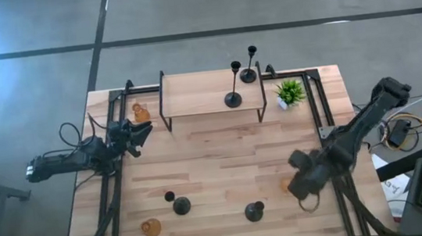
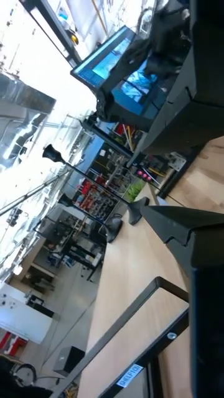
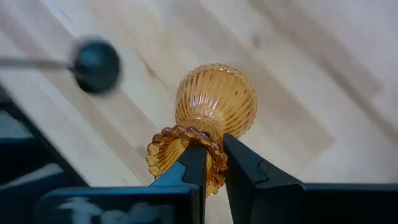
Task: Pick & Place candle stick holders
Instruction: Put the bottom right yellow glass candle holder on the shelf
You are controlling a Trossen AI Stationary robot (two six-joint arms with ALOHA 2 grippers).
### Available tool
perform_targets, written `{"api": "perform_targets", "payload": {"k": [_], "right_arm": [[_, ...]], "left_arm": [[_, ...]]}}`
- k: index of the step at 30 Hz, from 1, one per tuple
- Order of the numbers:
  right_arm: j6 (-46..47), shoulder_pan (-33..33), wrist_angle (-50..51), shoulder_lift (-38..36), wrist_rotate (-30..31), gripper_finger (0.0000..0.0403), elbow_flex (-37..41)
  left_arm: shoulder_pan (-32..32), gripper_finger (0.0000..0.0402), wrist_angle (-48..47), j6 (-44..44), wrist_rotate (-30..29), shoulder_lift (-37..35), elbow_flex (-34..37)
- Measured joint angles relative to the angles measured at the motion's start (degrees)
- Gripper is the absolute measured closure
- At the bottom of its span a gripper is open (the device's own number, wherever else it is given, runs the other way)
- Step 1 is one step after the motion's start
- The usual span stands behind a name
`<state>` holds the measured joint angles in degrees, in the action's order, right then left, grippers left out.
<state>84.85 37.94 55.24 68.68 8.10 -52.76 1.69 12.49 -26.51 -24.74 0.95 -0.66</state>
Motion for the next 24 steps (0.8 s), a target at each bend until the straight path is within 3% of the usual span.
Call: {"api": "perform_targets", "payload": {"k": [5, 9, 16, 24], "right_arm": [[-14.6, -12.8, 0.0, -5.3, -0.7, 0.0378, -2.4], [-27.5, -23.9, 0.2, -5.0, -6.4, 0.0379, -6.9], [-49.4, -36.6, 4.2, 4.4, -15.3, 0.0379, -20.3], [-65.4, -42.0, 10.1, 18.0, -18.6, 0.0379, -37.4]], "left_arm": [[0.0, 0.0252, 0.0, 2.5, 1.7, 0.5, -1.8], [0.0, 0.0252, -2.4, 4.4, 4.8, 2.7, -5.1], [0.0, 0.0252, -13.4, 7.0, 10.9, 13.5, -15.7], [0.0, 0.0252, -15.2, 16.0, 12.4, 30.6, -29.2]]}}
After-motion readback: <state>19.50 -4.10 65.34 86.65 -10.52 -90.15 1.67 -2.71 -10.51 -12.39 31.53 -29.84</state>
